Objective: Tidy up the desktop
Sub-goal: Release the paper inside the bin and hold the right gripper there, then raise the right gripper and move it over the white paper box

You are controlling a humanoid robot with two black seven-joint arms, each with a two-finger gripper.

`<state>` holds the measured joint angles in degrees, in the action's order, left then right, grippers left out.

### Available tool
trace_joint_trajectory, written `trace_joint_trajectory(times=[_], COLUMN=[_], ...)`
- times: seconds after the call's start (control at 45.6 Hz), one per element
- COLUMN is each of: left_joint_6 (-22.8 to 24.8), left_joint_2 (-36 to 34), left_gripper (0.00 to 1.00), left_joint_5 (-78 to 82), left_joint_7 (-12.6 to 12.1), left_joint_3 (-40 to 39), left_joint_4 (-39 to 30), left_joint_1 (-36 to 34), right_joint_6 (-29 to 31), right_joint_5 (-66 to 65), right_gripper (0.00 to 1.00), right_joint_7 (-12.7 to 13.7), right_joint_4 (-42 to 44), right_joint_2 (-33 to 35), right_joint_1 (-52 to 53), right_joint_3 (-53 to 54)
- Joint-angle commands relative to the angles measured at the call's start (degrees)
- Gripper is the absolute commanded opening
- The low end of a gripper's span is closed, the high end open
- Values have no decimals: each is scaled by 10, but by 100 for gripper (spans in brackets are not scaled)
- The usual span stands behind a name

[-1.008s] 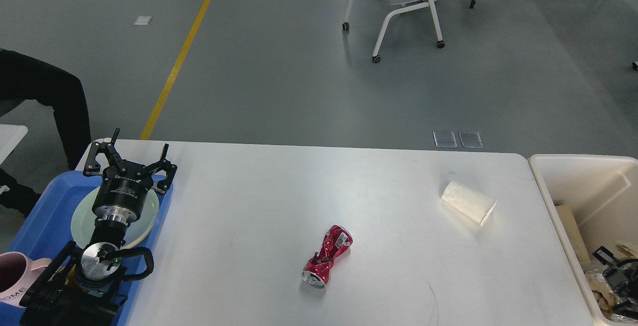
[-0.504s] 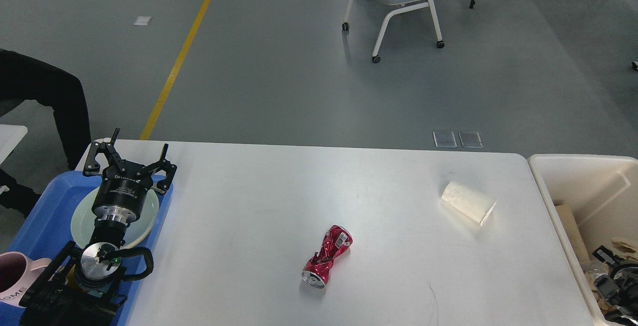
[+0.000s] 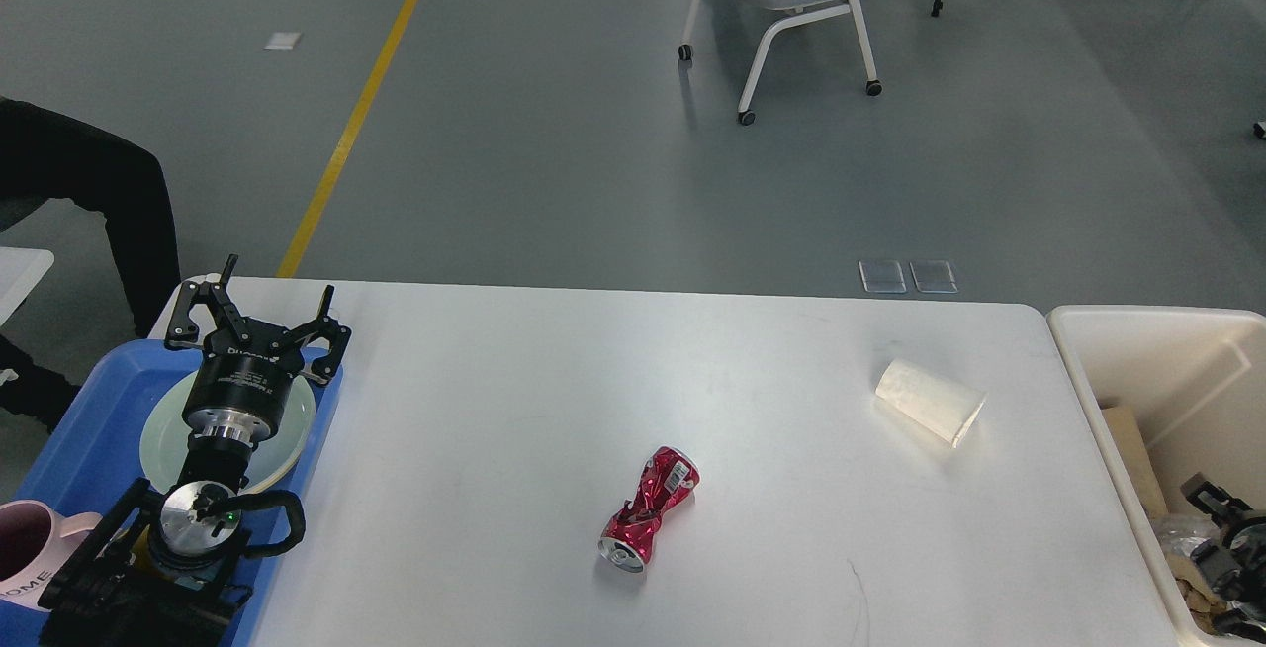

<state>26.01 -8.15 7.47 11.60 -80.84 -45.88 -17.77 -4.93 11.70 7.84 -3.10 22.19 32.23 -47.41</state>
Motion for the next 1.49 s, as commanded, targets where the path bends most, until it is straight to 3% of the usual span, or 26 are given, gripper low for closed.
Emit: trace_joint_trajectory(times=[0.0,0.175,0.372,0.592,0.745,0.876,1.096,1.468], left_joint_6=[0,0,0,0,0,0,0,0], left_joint_2=[0,1,0,1,0,0,0,0], left_gripper=[96,96,96,96,96,96,96,96], left_joint_5=[0,0,0,0,0,0,0,0], left_joint_7=[0,0,0,0,0,0,0,0], left_joint_3=[0,0,0,1,1,1,0,1], left_joint_4=[0,0,0,0,0,0,0,0], left_joint_1=[-1,0,-1,0,-1,0,-1,-1], right_joint_6=[42,159,231,339,486,599,599,599], right_joint_5=[-4,-48,-154,-165,-163,-155,-143,-145], right_gripper=[100,100,100,100,100,100,100,100], right_joint_7=[3,3,3,3,4,4,4,4], right_joint_4=[-25,-112,-258,-445,-501,-552,-739,-742], right_joint_2=[33,101,109,47,-26,-45,-26,-18], right_joint_1=[56,204,422,666,793,873,1001,999], right_joint_3=[-7,-39,-129,-236,-246,-236,-234,-242])
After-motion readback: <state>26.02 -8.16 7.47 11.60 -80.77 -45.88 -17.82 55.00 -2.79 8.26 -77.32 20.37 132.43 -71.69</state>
